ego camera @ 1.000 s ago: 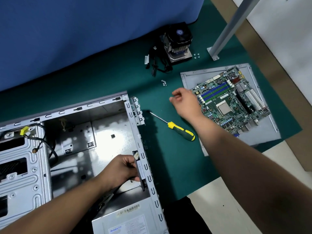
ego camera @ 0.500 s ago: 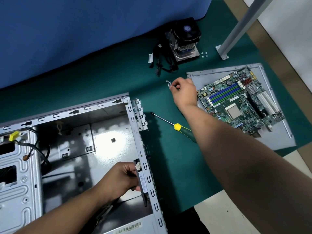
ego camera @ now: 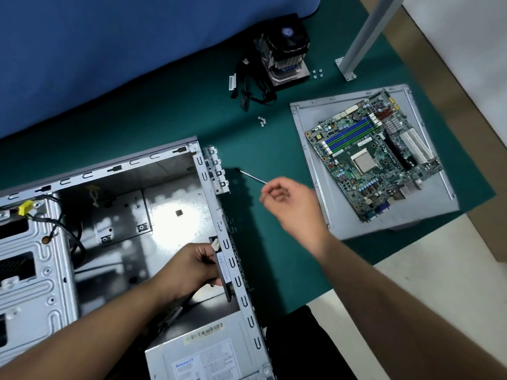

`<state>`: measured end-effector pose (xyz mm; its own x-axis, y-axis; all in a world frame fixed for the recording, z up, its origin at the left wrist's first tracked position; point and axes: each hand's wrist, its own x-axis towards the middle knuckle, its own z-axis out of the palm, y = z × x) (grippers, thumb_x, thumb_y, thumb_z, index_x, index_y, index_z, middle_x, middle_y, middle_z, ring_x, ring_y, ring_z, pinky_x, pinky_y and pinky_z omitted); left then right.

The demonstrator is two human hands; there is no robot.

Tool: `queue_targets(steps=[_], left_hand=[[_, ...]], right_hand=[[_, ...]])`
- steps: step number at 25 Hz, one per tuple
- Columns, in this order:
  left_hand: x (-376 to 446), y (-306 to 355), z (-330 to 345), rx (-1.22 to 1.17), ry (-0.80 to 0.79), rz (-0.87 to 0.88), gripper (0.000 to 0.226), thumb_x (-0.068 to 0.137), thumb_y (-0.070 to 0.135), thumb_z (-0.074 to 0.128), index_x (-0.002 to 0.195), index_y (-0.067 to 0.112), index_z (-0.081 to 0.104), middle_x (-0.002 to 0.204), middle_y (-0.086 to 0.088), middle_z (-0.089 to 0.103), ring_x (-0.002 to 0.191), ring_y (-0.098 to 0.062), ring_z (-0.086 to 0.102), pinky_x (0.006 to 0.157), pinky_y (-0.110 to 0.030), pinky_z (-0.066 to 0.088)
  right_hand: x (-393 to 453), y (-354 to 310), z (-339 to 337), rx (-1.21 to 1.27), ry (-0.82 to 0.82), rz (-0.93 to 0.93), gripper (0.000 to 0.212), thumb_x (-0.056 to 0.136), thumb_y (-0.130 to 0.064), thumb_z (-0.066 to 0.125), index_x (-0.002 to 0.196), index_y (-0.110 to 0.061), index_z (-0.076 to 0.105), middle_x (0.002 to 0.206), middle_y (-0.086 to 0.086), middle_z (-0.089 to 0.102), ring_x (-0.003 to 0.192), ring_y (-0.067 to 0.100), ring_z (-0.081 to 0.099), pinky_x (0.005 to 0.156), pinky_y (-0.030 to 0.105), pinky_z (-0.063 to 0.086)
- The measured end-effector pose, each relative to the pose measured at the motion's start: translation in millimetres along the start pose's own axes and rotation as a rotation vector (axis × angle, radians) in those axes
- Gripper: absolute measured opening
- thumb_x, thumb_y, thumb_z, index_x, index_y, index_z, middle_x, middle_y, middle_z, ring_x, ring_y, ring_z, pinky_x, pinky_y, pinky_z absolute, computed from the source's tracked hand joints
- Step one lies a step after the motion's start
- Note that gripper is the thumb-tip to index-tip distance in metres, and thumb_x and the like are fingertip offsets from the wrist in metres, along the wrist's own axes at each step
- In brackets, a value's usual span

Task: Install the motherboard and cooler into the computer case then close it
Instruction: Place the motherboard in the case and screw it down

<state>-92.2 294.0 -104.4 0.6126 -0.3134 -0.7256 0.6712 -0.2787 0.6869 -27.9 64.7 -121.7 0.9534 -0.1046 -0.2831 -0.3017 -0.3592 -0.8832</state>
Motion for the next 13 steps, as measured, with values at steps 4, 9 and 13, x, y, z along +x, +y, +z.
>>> queue_targets(steps=[4, 9, 13], left_hand=[[-8, 10, 1, 0.051, -0.02, 0.004, 0.01, 0.089, -0.017, 0.063, 0.094, -0.018, 0.071, 0.098, -0.034, 0.072, 0.093, -0.05, 0.068, 0.08, -0.042, 0.059], [-10, 14, -5, 0.099, -0.117, 0.024, 0.022, 0.083, -0.028, 0.06, 0.103, -0.021, 0.067, 0.106, -0.04, 0.067, 0.104, -0.055, 0.064, 0.094, -0.052, 0.056], [-11, 9, -1, 0.089, -0.096, 0.07, 0.023, 0.081, -0.025, 0.064, 0.102, -0.018, 0.069, 0.102, -0.037, 0.07, 0.098, -0.047, 0.069, 0.082, -0.038, 0.061]], right_hand=[[-66, 34, 0, 0.143, -0.142, 0.179, 0.024, 0.086, -0.014, 0.076, 0.082, -0.037, 0.08, 0.081, -0.007, 0.077, 0.069, 0.005, 0.068, 0.076, 0.025, 0.055], [-102, 52, 16, 0.238, -0.226, 0.329, 0.017, 0.071, -0.034, 0.071, 0.084, -0.042, 0.081, 0.084, -0.003, 0.079, 0.07, 0.01, 0.071, 0.076, 0.029, 0.058], [-107, 57, 26, 0.287, -0.265, 0.336, 0.016, 0.07, -0.032, 0.072, 0.083, -0.036, 0.079, 0.075, -0.004, 0.076, 0.064, 0.004, 0.065, 0.066, 0.019, 0.051]])
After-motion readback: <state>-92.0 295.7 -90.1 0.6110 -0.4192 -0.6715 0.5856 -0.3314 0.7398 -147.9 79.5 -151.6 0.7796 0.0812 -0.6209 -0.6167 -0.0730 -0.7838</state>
